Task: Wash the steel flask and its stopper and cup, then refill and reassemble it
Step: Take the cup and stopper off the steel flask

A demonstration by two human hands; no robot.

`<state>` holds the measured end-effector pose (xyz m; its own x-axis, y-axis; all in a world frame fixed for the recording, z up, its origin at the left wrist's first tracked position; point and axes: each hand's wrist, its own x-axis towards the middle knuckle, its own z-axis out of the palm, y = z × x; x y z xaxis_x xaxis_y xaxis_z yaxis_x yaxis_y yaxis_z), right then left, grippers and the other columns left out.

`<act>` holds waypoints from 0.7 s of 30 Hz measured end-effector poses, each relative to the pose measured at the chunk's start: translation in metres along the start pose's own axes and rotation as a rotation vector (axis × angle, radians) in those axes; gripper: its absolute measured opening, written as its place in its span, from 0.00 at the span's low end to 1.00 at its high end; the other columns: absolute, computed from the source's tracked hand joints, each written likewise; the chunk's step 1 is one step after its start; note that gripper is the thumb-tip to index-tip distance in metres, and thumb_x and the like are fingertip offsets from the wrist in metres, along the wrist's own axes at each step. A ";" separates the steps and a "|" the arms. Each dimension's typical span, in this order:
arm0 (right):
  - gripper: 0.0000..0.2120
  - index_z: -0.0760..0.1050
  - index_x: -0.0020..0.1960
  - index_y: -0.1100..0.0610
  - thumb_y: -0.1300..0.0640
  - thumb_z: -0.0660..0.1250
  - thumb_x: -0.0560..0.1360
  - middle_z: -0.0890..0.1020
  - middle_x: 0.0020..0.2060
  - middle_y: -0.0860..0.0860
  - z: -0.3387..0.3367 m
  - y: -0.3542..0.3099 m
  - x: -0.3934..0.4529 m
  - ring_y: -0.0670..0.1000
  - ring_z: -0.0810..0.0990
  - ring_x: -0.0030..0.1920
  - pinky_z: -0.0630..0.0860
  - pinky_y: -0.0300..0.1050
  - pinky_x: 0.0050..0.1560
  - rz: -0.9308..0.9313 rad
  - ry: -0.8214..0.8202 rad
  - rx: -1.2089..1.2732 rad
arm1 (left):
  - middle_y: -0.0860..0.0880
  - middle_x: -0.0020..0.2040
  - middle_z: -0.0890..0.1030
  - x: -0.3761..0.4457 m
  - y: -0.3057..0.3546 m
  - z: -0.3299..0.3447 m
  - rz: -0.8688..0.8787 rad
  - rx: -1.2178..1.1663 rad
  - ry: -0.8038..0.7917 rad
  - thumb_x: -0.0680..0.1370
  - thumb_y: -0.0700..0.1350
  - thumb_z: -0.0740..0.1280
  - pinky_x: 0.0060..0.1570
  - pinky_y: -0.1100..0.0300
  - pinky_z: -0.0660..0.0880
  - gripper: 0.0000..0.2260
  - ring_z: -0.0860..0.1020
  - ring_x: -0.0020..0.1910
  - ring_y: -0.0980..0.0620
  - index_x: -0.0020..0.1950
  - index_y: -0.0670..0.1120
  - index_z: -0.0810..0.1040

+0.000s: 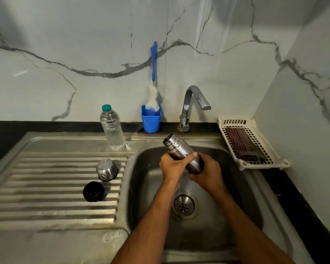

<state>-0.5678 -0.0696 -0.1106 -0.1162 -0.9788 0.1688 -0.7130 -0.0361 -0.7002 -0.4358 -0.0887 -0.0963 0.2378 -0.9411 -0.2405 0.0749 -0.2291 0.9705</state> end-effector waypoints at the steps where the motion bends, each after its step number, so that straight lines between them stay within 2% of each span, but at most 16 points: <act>1: 0.38 0.77 0.65 0.54 0.59 0.83 0.57 0.82 0.58 0.50 0.000 0.003 0.000 0.49 0.80 0.56 0.77 0.45 0.56 0.004 -0.001 -0.025 | 0.50 0.45 0.87 -0.001 -0.003 0.003 -0.026 -0.027 0.004 0.61 0.49 0.86 0.50 0.55 0.84 0.21 0.86 0.44 0.56 0.49 0.49 0.83; 3: 0.39 0.76 0.67 0.55 0.58 0.83 0.57 0.81 0.60 0.51 0.002 0.013 -0.003 0.52 0.80 0.60 0.77 0.50 0.60 0.007 0.004 -0.063 | 0.49 0.45 0.87 -0.004 -0.010 0.008 -0.078 -0.078 0.003 0.62 0.48 0.86 0.50 0.53 0.84 0.20 0.86 0.44 0.54 0.49 0.47 0.83; 6: 0.40 0.75 0.68 0.58 0.58 0.83 0.57 0.81 0.60 0.54 0.002 0.019 -0.004 0.54 0.79 0.60 0.77 0.52 0.61 -0.012 0.002 -0.109 | 0.47 0.44 0.87 -0.006 -0.014 0.014 -0.145 -0.173 0.004 0.62 0.46 0.85 0.49 0.51 0.84 0.18 0.86 0.43 0.50 0.46 0.45 0.82; 9: 0.41 0.74 0.69 0.57 0.55 0.82 0.58 0.80 0.62 0.54 0.000 0.024 -0.002 0.56 0.78 0.62 0.76 0.56 0.64 -0.056 -0.013 -0.167 | 0.44 0.46 0.87 -0.008 -0.016 0.017 -0.179 -0.250 -0.013 0.63 0.47 0.85 0.51 0.46 0.84 0.22 0.86 0.45 0.47 0.51 0.42 0.82; 13: 0.40 0.73 0.70 0.57 0.54 0.80 0.59 0.78 0.63 0.55 -0.009 0.025 -0.002 0.58 0.77 0.64 0.74 0.55 0.65 -0.092 -0.033 -0.200 | 0.42 0.51 0.85 -0.014 -0.012 0.017 -0.223 -0.293 -0.087 0.68 0.46 0.82 0.49 0.49 0.84 0.19 0.85 0.49 0.46 0.53 0.44 0.77; 15: 0.38 0.73 0.69 0.56 0.55 0.80 0.61 0.78 0.63 0.56 -0.015 0.023 -0.004 0.59 0.77 0.63 0.74 0.54 0.65 -0.112 -0.025 -0.226 | 0.41 0.53 0.84 -0.019 -0.010 0.018 -0.256 -0.334 -0.105 0.69 0.46 0.81 0.52 0.45 0.83 0.20 0.84 0.53 0.44 0.53 0.44 0.74; 19: 0.35 0.72 0.70 0.56 0.56 0.80 0.65 0.77 0.65 0.57 -0.024 0.019 -0.011 0.59 0.74 0.66 0.69 0.52 0.66 -0.120 -0.031 -0.291 | 0.40 0.56 0.83 -0.027 -0.009 0.021 -0.303 -0.413 -0.125 0.69 0.44 0.81 0.54 0.43 0.82 0.26 0.83 0.54 0.43 0.61 0.42 0.74; 21: 0.34 0.72 0.69 0.57 0.56 0.79 0.66 0.77 0.65 0.57 -0.026 0.020 -0.013 0.59 0.74 0.66 0.68 0.52 0.66 -0.127 -0.035 -0.330 | 0.39 0.55 0.84 -0.029 -0.010 0.023 -0.318 -0.445 -0.134 0.70 0.43 0.81 0.55 0.42 0.82 0.24 0.83 0.55 0.42 0.60 0.41 0.75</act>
<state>-0.5985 -0.0528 -0.1082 0.0071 -0.9771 0.2126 -0.9057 -0.0964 -0.4128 -0.4657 -0.0646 -0.0986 0.0138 -0.8729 -0.4876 0.5307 -0.4069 0.7435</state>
